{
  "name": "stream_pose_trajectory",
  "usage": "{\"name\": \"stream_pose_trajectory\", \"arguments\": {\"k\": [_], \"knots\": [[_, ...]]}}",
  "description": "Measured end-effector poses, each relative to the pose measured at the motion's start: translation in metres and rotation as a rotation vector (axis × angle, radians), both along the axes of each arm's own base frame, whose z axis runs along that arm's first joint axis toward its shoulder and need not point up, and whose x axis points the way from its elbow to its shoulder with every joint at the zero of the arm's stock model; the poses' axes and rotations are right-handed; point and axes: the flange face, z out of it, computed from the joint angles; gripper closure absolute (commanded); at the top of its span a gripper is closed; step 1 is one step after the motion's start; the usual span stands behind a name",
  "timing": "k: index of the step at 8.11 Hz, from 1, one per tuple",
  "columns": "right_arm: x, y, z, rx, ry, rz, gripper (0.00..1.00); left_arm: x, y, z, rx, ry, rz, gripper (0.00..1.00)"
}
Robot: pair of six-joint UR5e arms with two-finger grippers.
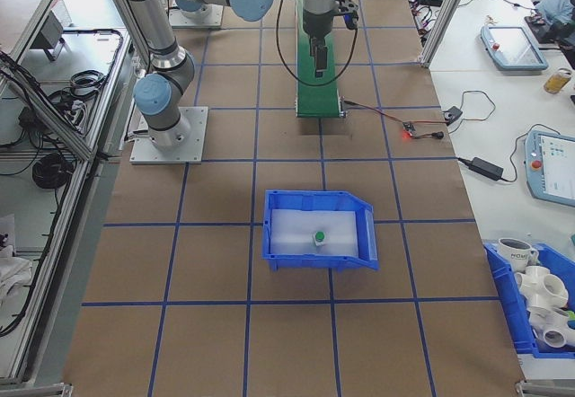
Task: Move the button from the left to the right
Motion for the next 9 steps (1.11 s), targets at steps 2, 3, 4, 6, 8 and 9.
{"name": "stream_pose_trajectory", "arguments": {"k": [2, 3, 4, 6, 8, 9], "knots": [[0.1, 0.008, -0.005, 0.009, -0.022, -0.065, 0.0, 0.0, 0.0, 0.0, 0.0, -0.001, 0.0, 0.0], [0.145, 0.015, -0.011, 0.018, -0.027, -0.094, 0.0, 0.0, 0.0, 0.0, 0.0, -0.001, 0.0, 0.0], [0.178, 0.021, -0.018, 0.03, -0.025, -0.101, 0.0, 0.0, 0.0, 0.0, 0.0, -0.001, 0.0, 0.0], [0.203, 0.025, -0.026, 0.04, -0.024, -0.099, 0.0, 0.0, 0.0, 0.0, 0.0, -0.002, 0.0, 0.0], [0.207, 0.025, -0.03, 0.043, -0.022, -0.097, 0.0, 0.0, 0.0, 0.0, 0.0, -0.002, 0.0, 0.0], [0.207, 0.024, -0.031, 0.045, -0.021, -0.095, 0.0, 0.0, 0.0, 0.0, 0.0, -0.002, 0.0, 0.0]]}}
